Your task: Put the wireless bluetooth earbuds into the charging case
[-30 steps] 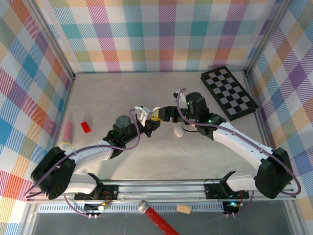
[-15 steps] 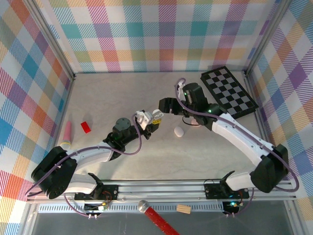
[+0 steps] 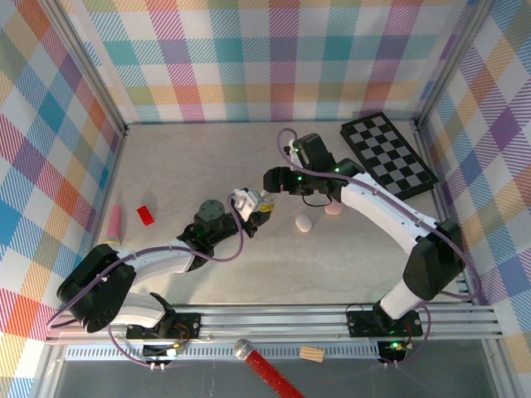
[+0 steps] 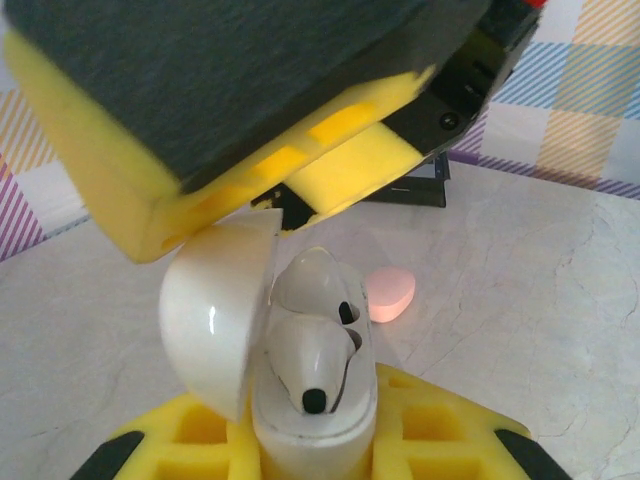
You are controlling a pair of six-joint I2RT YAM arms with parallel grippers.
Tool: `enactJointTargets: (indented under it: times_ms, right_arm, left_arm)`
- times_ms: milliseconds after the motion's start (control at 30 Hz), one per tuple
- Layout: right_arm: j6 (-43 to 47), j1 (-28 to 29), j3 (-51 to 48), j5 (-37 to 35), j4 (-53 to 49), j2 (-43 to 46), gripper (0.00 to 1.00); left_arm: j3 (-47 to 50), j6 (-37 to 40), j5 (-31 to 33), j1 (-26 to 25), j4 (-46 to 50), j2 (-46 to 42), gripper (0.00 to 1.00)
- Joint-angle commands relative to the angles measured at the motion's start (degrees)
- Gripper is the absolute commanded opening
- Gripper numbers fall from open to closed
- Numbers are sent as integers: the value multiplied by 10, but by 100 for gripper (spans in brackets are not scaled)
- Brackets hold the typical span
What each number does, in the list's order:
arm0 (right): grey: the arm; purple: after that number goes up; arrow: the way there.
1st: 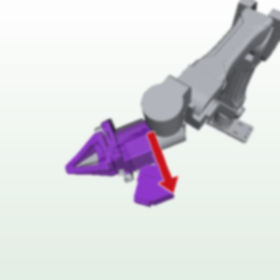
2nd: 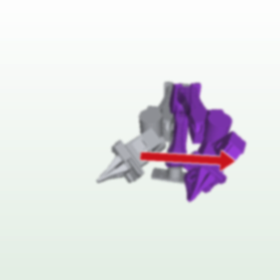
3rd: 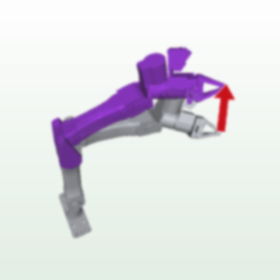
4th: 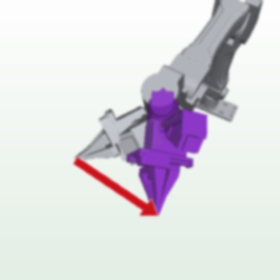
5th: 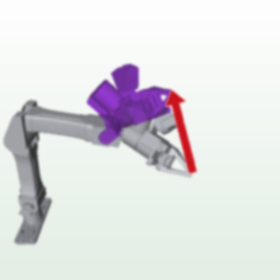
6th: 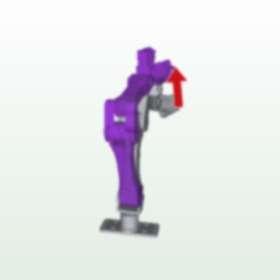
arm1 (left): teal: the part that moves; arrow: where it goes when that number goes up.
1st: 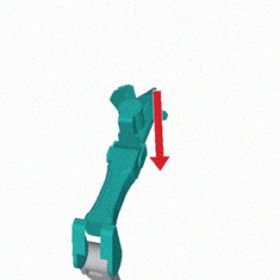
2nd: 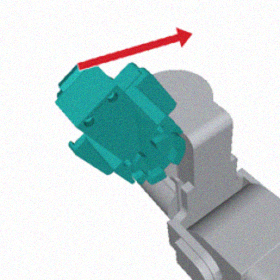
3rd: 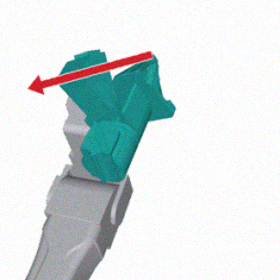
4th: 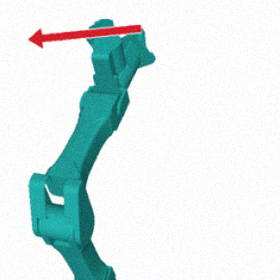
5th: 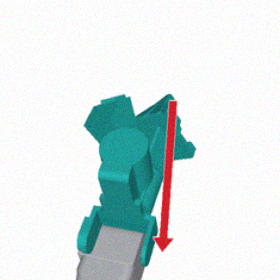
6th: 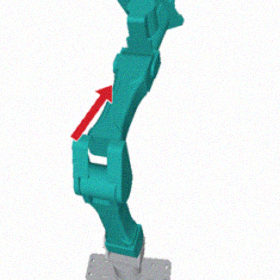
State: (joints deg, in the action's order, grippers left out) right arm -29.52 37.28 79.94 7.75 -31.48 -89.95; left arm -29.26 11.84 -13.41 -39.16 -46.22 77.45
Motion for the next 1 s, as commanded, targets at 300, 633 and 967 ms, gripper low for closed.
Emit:
enactJointTargets:
  times_ms: [300,633,967]
  right_arm:
    - [47,0,-84,10,25,96,73]
    - [303,-2,-205,128,133,230,75]
    - [513,-1,-211,258,73,254,61]
  left_arm:
    - [-18,-27,-41,27,13,-29,0]
    - [-82,44,-212,48,272,-109,0]
    - [-159,102,-371,49,437,-115,0]
